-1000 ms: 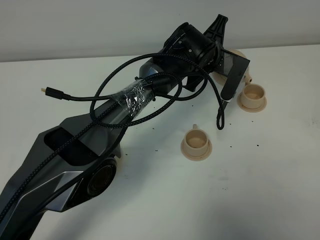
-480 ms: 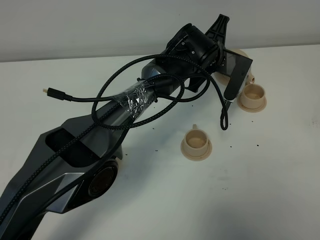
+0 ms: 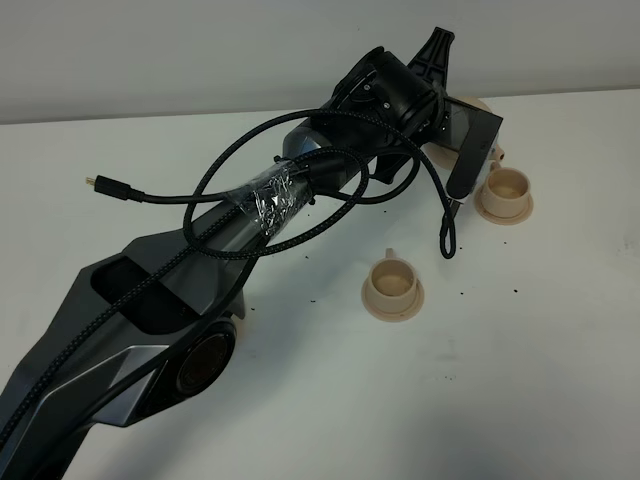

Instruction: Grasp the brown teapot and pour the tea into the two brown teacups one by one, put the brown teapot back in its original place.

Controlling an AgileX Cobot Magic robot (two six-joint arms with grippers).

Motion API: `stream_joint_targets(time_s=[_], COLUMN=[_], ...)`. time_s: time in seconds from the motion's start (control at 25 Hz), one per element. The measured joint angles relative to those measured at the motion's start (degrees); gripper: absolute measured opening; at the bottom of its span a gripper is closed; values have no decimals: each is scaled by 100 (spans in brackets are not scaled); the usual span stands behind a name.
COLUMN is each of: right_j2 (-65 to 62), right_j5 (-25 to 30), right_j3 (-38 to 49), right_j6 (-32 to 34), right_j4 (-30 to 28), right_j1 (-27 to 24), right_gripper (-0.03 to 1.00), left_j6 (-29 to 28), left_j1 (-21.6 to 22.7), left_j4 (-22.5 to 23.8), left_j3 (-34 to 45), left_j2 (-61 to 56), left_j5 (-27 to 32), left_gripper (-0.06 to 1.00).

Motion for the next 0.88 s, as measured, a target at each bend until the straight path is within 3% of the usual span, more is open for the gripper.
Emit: stream_joint_targets(time_s=[0.88], right_j2=[0], right_j5=[0], right_j3=[0], right_j6=[0], right_j4=[0], right_j1=[0], right_gripper=[24], left_j6=[298], left_j1=[-98], left_j4=[248], left_j3=[0], left_j2=[148], left_j5=[-87], left_gripper=[12])
